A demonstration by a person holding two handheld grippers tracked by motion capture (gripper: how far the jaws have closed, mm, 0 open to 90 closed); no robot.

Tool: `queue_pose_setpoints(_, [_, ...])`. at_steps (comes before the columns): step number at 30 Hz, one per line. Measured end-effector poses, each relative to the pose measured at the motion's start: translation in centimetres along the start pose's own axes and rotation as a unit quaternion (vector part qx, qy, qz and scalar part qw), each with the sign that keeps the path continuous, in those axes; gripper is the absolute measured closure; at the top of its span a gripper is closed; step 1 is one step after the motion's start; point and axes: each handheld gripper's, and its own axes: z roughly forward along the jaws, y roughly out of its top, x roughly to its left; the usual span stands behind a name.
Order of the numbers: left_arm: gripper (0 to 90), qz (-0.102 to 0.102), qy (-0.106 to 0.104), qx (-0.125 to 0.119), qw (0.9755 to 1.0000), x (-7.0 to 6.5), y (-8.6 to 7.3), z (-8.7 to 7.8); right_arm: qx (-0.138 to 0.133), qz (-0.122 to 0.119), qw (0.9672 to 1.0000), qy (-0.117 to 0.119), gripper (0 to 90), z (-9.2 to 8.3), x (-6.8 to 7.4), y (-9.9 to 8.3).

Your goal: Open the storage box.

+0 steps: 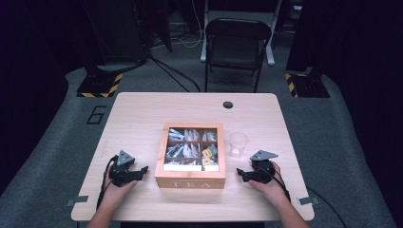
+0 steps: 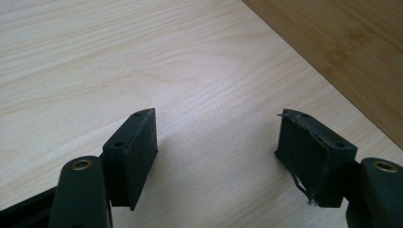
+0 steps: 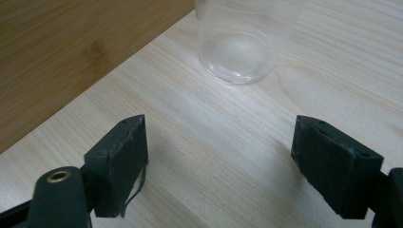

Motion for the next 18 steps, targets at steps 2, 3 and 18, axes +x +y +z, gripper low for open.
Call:
queue_pose_setpoints(2, [29.5, -0.001, -0.001, 0.0, 1.0, -0.01, 0.0, 0.01, 0.0, -0.003, 1.0, 0.0, 18.9, -0.01, -0.04, -0.01])
queue_pose_setpoints(3, [29.5, -0.001, 0.0, 0.0, 1.0, -0.01, 0.0, 0.01, -0.001, -0.003, 1.0, 0.0, 19.0, -0.01, -0.05, -0.01])
queue_pose_setpoints(18, [29.8, 0.0, -0.002, 0.004, 1.0, -0.03, 0.0, -0.1, -0.005, -0.001, 1.0, -0.001, 25.8, -0.23, -0.01, -0.14])
